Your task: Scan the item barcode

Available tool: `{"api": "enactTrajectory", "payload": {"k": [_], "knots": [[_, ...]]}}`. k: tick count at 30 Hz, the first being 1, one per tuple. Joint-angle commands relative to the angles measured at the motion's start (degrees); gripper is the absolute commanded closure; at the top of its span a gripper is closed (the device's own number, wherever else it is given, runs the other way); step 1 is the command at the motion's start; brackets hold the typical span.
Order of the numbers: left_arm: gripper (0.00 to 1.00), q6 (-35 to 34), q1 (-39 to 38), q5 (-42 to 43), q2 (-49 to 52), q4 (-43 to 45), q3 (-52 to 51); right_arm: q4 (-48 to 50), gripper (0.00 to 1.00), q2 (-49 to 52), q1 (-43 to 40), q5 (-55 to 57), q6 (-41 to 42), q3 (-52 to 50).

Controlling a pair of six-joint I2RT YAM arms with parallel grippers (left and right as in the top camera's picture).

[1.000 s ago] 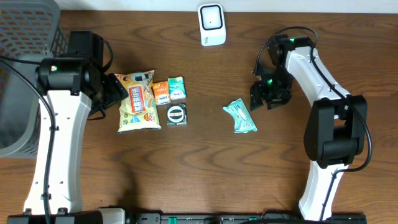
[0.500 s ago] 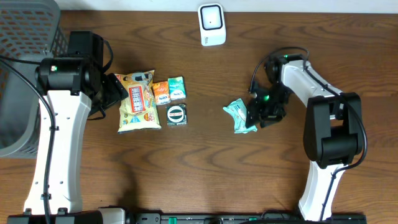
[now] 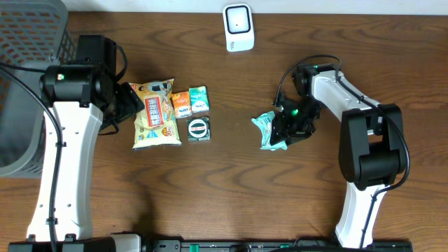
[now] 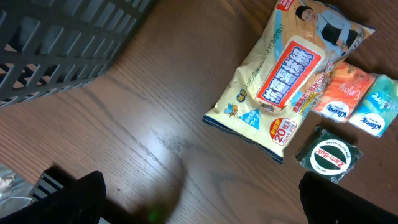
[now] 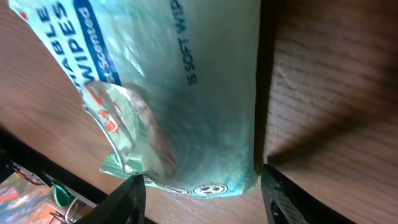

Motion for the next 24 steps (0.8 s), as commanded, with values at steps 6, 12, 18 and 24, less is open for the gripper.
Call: {"api": "enactTrajectory", "payload": {"k": [6, 12, 18, 24], "knots": [[0.02, -0.33, 0.2, -0.52, 0.0, -0.26, 0.0, 2.01, 0.47, -0.57, 0.44, -2.93, -0.42, -0.26], [0.02, -0.31, 0.2, -0.52, 0.0, -0.26, -0.02, 6.16, 0.54, -0.57, 0.46, -2.91, 3.63, -0.26], [0.02, -0.31, 0.2, -0.52, 0.0, -0.26, 0.0, 9.57, 0.55, -0.57, 0.48, -3.5, 4.94, -0.28], [0.02, -0.33, 0.2, -0.52, 0.0, -0.26, 0.0, 11.34, 0.61, -0.57, 1.46, -3.69, 6.51, -0.68]]}}
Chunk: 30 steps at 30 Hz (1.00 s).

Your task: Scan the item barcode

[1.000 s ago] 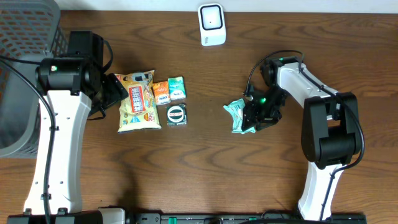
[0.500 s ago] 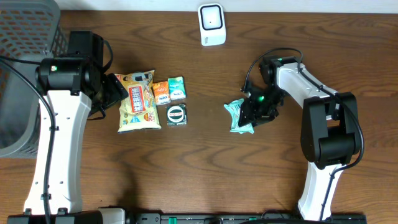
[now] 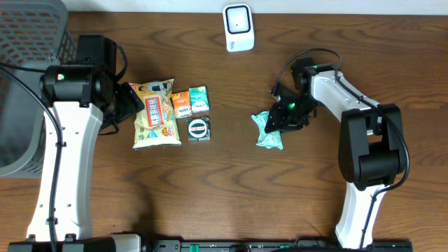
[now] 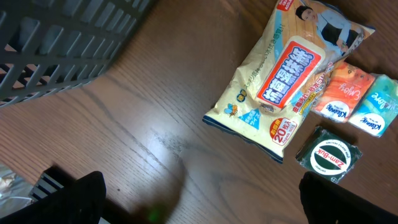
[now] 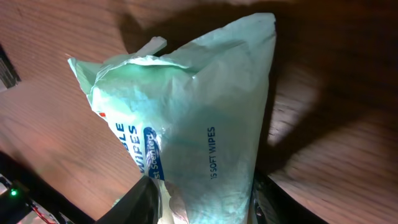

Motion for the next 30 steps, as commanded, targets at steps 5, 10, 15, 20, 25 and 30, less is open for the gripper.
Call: {"api": "enactTrajectory", "payload": {"k": [5, 10, 15, 20, 25, 30], "knots": [[0.02, -0.33, 0.2, -0.52, 0.0, -0.26, 0.0, 1.62, 0.71, -0.57, 2.14, -0.11, 1.29, -1.44], [0.02, -0.33, 0.2, -0.52, 0.0, -0.26, 0.0, 4.07, 0.92, -0.57, 3.32, -0.07, 2.73, -3.15], [0.02, -0.33, 0.2, -0.52, 0.0, -0.26, 0.0, 5.55, 0.99, -0.57, 4.17, -0.42, 4.94, -3.65], [0.02, -0.33, 0.2, -0.52, 0.0, -0.26, 0.0, 5.16, 0.99, -0.59, 4.42, -0.81, 6.4, -1.62], [0.02, -0.31, 0.2, -0.52, 0.0, -0.26, -0.02, 2.64, 0.99, -0.61, 4.42, -0.79, 6.38, 3.54], [0.02, -0.31, 0.2, -0.52, 0.0, -0.26, 0.0, 1.46, 0.99, -0.61, 4.42, -0.81, 6.4, 8.07]]}}
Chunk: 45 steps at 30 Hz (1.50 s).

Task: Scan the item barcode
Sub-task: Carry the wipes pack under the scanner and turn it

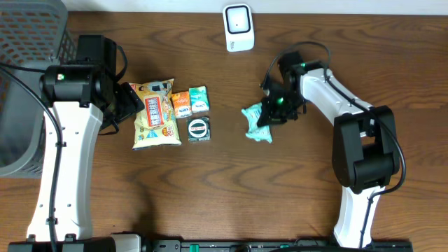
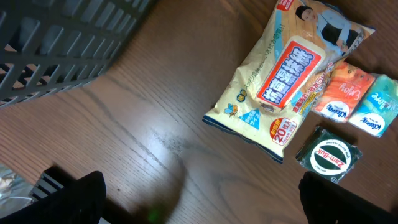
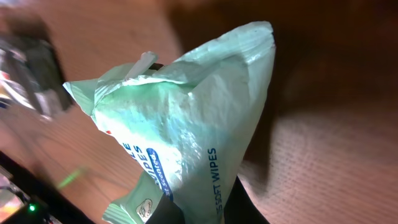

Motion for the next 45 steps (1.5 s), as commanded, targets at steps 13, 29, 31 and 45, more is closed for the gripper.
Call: {"api": "enactTrajectory", "payload": {"k": [13, 29, 31, 45], "knots": [[0.02, -0.31, 0.2, -0.52, 0.0, -0.24, 0.0, 17.4, 0.99, 0.11, 0.31, 5.9, 17.03, 18.45], [0.02, -0.28, 0.2, -0.52, 0.0, -0.24, 0.0, 52.06, 0.99, 9.25, 0.09, 7.91, 40.09, 24.17], [0.02, -0.28, 0.2, -0.52, 0.0, -0.24, -0.02, 53.96, 0.99, 11.98, 0.09, 7.72, 41.75, 25.09], [0.02, -0.31, 0.2, -0.52, 0.0, -0.24, 0.0, 54.66, 0.99, 16.02, 0.39, 9.33, 42.47, 25.2]]}}
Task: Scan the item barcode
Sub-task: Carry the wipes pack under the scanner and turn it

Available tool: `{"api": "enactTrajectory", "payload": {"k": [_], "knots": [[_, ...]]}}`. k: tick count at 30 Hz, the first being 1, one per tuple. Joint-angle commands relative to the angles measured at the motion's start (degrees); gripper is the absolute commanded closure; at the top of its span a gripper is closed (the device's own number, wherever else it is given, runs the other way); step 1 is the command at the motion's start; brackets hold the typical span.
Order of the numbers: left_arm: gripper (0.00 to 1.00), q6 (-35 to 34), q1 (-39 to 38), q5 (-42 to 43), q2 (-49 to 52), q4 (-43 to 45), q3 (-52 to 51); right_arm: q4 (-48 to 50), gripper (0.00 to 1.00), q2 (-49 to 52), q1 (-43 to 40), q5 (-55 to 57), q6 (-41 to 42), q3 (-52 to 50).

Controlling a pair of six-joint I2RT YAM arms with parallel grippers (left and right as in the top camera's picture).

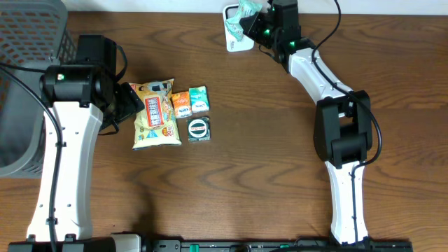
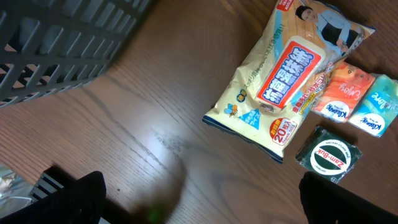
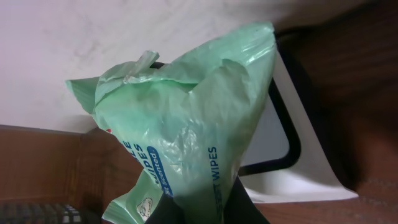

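Note:
My right gripper (image 3: 208, 208) is shut on a pale green pack of wipes (image 3: 186, 134), pinching its lower end. The pack (image 1: 246, 10) hangs right over the white barcode scanner (image 1: 236, 36) at the far edge of the table. In the right wrist view the scanner (image 3: 292, 174), with its black-framed window, lies just behind the pack. My left gripper (image 2: 205, 208) stands open above bare wood on the left, with nothing between its fingers (image 2: 74, 196).
A yellow snack bag (image 1: 154, 112), an orange tissue pack (image 1: 181, 103), a teal tissue pack (image 1: 199, 99) and a dark square pack with a round label (image 1: 199, 129) lie left of centre. A grey mesh basket (image 1: 28, 42) stands at the far left.
My right gripper has moved with the wipes pack from above the middle of the table to the far edge, over the scanner. The left arm has not moved.
The right gripper's fingers stood either side of the wipes pack lying on the table right of centre. Then the pack was tilted up between them. Then the gripper held it, shifted leftward, and now holds it over the scanner. The left arm stayed still.

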Motion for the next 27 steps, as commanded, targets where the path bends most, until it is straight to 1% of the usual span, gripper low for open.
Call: {"api": "enactTrajectory", "payload": {"k": [1, 7, 11, 13, 16, 19, 21, 27], "knots": [[0.02, -0.33, 0.2, -0.52, 0.0, -0.24, 0.0, 0.76, 0.99, -1.2, 0.68, 2.12, 0.57, 0.9], [0.02, -0.33, 0.2, -0.52, 0.0, -0.24, 0.0, 6.71, 0.99, -1.2, 2.71, 7.08, 0.57, 0.9], [0.02, -0.33, 0.2, -0.52, 0.0, -0.24, 0.0, 6.49, 0.99, -1.14, 3.89, 14.12, -0.17, 0.9], [0.02, -0.33, 0.2, -0.52, 0.0, -0.24, -0.02, 6.4, 0.99, -0.72, 4.28, 15.93, -1.11, 0.9], [0.02, -0.31, 0.2, -0.52, 0.0, -0.24, 0.0, 6.05, 0.99, -0.33, 4.42, 15.96, -1.27, 0.9], [0.02, -0.33, 0.2, -0.52, 0.0, -0.24, 0.0, 6.03, 0.99, -0.35, 4.22, 15.93, -4.07, 0.9], [0.02, -0.33, 0.2, -0.52, 0.0, -0.24, -0.02, 6.05, 0.99, -0.37, 3.76, 15.63, -4.46, 0.92], [0.02, -0.31, 0.2, -0.52, 0.0, -0.24, 0.0, 5.9, 0.99, -1.25, -0.28, 6.58, -4.61, 0.92]]}}
